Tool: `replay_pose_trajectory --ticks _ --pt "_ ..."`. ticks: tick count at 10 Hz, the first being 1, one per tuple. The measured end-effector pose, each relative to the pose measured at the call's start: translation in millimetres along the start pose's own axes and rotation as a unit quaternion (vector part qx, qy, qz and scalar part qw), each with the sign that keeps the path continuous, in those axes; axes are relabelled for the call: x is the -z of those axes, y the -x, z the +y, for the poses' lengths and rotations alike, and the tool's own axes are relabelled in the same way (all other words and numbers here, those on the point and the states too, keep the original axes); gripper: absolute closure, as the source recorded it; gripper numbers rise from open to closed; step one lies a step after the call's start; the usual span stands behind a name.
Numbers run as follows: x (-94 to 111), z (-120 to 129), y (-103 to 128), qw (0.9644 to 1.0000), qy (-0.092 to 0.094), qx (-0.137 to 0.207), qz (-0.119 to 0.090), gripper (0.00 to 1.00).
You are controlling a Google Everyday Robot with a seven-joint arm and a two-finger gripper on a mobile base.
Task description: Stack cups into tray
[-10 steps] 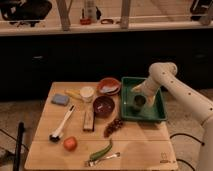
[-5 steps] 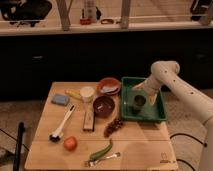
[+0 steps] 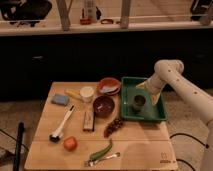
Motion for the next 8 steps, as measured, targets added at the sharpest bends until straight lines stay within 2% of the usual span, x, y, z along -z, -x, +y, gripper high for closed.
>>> replay_pose_trajectory --ticks 4,8 --pt "3.0 8.5 -4.8 0.9996 -0.004 -0.028 0.007 0.20" --pt "3.4 8.8 -5.0 0.9995 -0.004 -0.029 0.007 0.20"
